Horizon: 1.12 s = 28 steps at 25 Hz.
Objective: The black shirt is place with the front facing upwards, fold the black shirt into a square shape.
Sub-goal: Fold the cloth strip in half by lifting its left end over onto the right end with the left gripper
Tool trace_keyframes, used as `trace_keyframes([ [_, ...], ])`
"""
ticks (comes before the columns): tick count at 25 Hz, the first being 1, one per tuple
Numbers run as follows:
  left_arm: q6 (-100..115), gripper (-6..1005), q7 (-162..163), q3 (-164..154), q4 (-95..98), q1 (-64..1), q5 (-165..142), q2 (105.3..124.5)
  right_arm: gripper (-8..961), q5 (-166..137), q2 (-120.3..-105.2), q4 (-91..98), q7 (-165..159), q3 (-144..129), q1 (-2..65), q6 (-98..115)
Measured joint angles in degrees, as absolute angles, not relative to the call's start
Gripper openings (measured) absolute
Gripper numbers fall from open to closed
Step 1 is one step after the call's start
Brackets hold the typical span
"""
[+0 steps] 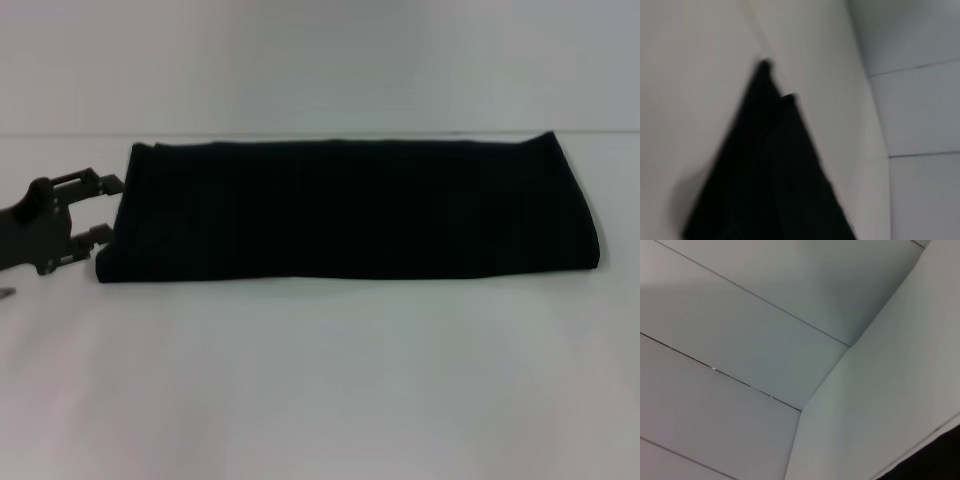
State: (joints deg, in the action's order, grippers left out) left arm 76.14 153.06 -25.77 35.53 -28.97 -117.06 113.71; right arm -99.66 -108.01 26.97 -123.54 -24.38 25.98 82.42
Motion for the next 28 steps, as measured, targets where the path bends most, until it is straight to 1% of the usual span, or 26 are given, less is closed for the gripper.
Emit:
trace_keyframes([
  [5, 72.92, 726, 154.28, -25.15, 32.52, -27.65, -117.28, 114.72, 696, -99.68, -107.68, 27.38, -123.48, -24.56, 27.36, 81.96],
  [12, 71.31, 720, 154.12, -25.66, 30.8, -28.02, -117.29, 115.07, 697, -99.7, -107.58, 27.36, -122.97, -25.08, 28.96, 80.68],
  [18, 69.97, 559, 154.26, -25.33, 30.46, -27.31, -117.29, 115.13, 697, -99.71, -107.68, 26.99, -122.71, -25.08, 29.03, 79.86],
  [23, 67.8, 324, 154.27, -25.45, 28.13, -27.45, -117.28, 115.01, 697, -99.7, -107.81, 26.82, -122.7, -25.11, 29.05, 79.16],
  [28, 66.22, 283, 154.29, -26.04, 27.85, -27.87, -117.69, 114.94, 696, -99.69, -107.84, 26.8, -122.69, -25.14, 29.16, 79.12],
])
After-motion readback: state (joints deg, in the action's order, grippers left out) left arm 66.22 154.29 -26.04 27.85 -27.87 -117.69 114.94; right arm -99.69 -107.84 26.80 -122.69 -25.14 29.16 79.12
